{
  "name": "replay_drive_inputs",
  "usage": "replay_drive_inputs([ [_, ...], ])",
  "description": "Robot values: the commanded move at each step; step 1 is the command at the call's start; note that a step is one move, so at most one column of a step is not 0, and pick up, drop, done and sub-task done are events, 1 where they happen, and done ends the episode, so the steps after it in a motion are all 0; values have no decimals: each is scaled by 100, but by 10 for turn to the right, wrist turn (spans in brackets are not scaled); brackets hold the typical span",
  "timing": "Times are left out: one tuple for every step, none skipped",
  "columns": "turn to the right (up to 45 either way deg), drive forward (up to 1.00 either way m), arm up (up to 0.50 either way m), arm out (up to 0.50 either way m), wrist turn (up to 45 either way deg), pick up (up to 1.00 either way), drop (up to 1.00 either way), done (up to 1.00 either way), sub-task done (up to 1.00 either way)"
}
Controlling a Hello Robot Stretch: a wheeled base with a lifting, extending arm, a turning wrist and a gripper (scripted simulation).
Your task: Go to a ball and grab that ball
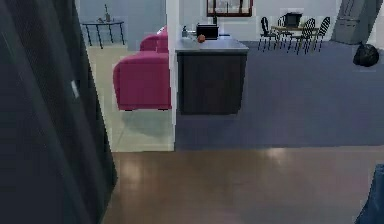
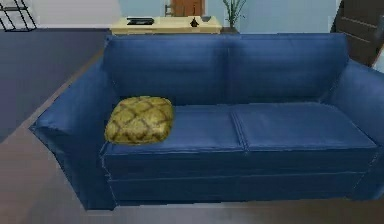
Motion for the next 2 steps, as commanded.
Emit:
replay_drive_inputs([
  [30, 0, 0, 0, 0, 0, 0, 0, 0],
  [0, 100, 0, 0, 0, 0, 0, 0, 0],
])
